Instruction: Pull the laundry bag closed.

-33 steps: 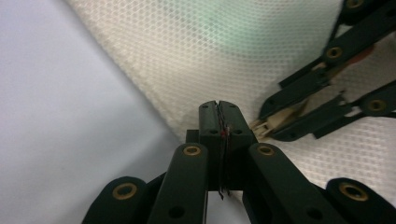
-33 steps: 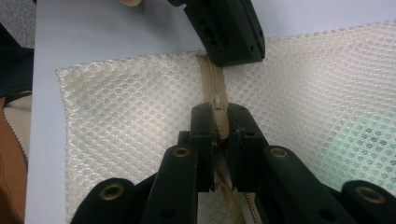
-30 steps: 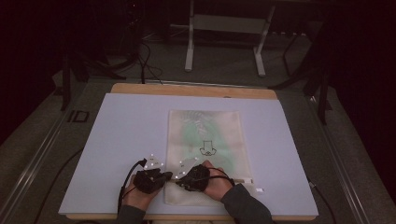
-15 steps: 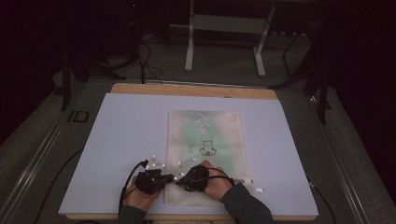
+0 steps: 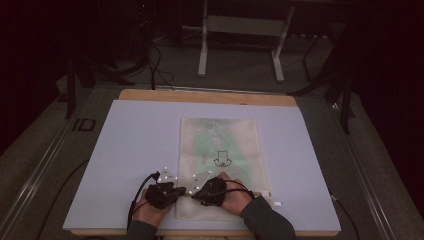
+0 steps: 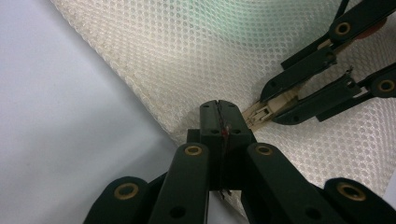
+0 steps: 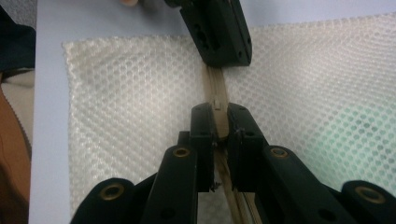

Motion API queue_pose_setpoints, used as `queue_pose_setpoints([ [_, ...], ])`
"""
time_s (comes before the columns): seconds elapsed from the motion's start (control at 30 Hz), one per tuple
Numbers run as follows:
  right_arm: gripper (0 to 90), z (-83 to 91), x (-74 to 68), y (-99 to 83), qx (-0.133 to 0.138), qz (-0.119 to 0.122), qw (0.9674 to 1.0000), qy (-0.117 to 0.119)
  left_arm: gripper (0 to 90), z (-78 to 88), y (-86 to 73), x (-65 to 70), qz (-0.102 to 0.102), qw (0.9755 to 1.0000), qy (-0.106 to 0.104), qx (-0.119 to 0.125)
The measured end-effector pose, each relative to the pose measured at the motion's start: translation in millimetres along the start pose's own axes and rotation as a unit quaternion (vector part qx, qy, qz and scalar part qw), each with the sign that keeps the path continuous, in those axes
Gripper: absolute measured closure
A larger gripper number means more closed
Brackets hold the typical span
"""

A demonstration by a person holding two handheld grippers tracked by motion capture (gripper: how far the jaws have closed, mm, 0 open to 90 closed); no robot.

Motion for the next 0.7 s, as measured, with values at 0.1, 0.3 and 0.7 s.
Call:
queue_pose_setpoints([
  [0.1, 82.3, 2.6, -0.4, -3.3, -0.003, -0.003, 1.0000, -0.002, 89.3, 0.1, -0.1, -0.3, 0.002, 1.0000, -0.001, 0.000],
  [0.3, 82.3, 5.3, 0.1, -6.3, -0.007, 0.000, 1.0000, -0.003, 89.4, 0.1, -0.1, -0.2, 0.001, 1.0000, -0.001, 0.000],
  [0.7, 82.3, 10.1, -0.5, -11.7, -0.018, 0.003, 0.9998, -0.005, 89.4, 0.1, 0.2, -0.4, 0.000, 1.0000, -0.002, -0.002],
])
Point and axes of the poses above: each handheld gripper's, and its own axes: z roughly backward along the jaws, y roughly out of its top, x roughly to its right, the point moved 3 cm from there along -z, roughly forward along the jaws
